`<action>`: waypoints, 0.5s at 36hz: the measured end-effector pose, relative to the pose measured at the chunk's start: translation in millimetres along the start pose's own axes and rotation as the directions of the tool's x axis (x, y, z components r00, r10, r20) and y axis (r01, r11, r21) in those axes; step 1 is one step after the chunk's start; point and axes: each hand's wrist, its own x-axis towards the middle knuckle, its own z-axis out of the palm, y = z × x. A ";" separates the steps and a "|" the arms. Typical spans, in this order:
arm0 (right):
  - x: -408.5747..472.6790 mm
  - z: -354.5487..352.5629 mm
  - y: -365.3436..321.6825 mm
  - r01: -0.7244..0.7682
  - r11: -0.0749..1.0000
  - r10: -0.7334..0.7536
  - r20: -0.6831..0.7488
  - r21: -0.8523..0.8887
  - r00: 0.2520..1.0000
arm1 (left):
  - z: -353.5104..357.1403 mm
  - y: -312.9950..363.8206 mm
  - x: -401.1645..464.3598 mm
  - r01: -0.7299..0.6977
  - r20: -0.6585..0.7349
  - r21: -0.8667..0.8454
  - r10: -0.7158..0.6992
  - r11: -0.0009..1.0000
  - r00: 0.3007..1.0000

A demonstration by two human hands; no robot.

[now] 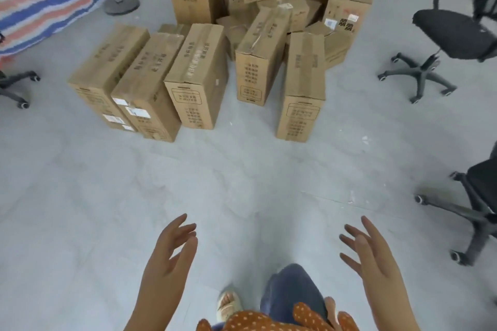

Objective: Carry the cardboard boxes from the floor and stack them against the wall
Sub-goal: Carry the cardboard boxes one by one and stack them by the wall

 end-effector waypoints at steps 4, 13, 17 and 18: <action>56.5 2.5 -9.0 -0.030 0.999 0.029 -0.045 -0.020 0.999 | 35.3 22.7 56.6 0.003 0.039 -0.005 -0.003 1.000 0.999; 225.4 -33.9 -76.1 0.012 0.999 -0.015 -0.076 -0.043 0.997 | 149.8 94.1 173.6 0.036 0.002 -0.046 -0.036 0.998 0.999; 288.0 -46.7 -98.9 -0.002 0.997 -0.003 -0.065 -0.074 0.998 | 193.8 127.3 217.5 0.041 0.051 -0.016 -0.040 0.999 0.998; 302.3 -47.0 -103.9 -0.009 0.997 0.004 -0.065 -0.081 0.998 | 201.8 133.7 228.5 0.043 0.060 -0.008 -0.042 0.999 0.997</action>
